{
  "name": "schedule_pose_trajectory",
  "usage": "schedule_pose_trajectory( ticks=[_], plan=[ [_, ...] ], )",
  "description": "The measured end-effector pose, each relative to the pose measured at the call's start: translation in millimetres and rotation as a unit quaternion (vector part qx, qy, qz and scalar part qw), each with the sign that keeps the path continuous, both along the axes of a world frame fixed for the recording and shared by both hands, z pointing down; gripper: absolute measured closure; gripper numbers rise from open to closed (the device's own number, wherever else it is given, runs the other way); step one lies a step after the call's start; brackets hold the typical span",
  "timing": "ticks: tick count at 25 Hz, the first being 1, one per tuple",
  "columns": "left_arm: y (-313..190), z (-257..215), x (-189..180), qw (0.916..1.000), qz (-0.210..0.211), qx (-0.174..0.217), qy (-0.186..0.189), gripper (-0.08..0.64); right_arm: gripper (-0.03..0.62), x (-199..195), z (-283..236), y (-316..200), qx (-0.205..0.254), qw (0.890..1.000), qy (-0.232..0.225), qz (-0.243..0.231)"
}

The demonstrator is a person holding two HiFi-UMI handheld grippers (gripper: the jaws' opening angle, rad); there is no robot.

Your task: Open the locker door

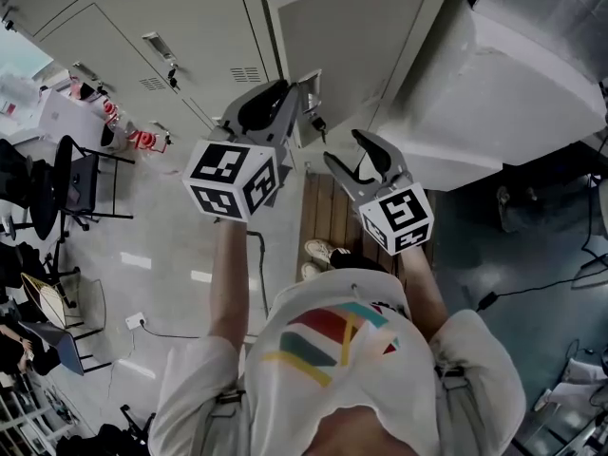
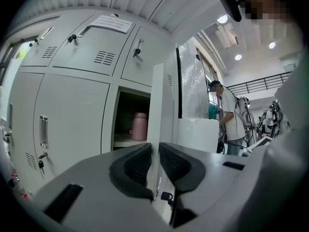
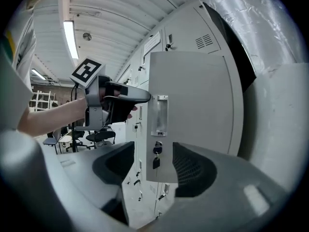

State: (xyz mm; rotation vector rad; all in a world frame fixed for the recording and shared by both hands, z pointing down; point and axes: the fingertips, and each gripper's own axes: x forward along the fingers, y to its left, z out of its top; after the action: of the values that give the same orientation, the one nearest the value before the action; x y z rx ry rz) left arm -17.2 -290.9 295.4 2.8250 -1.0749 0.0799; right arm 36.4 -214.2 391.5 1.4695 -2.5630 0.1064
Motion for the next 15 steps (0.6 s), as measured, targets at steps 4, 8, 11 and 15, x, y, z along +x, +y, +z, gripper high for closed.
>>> schedule_pose_trajectory(
  ticks=[4,8,11,15],
  plan=[
    [27,0,12,0.9999,0.015,0.005,-0.003,0.497,0.354,19,-2,18,0.0,1.0,-0.005,0.021],
    [52,1,23,0.9996,0.026,0.011,-0.007,0.497,0.354,31,-1,34,-0.003,0.999,-0.006,0.033],
    [50,3,24,0.9994,0.033,0.005,0.007,0.497,0.354,32,-2,28,-0.002,0.999,-0.006,0.041],
    [79,1,40,0.9986,0.049,0.006,0.017,0.497,0.354,46,-4,52,0.002,0.998,-0.005,0.055]
  ],
)
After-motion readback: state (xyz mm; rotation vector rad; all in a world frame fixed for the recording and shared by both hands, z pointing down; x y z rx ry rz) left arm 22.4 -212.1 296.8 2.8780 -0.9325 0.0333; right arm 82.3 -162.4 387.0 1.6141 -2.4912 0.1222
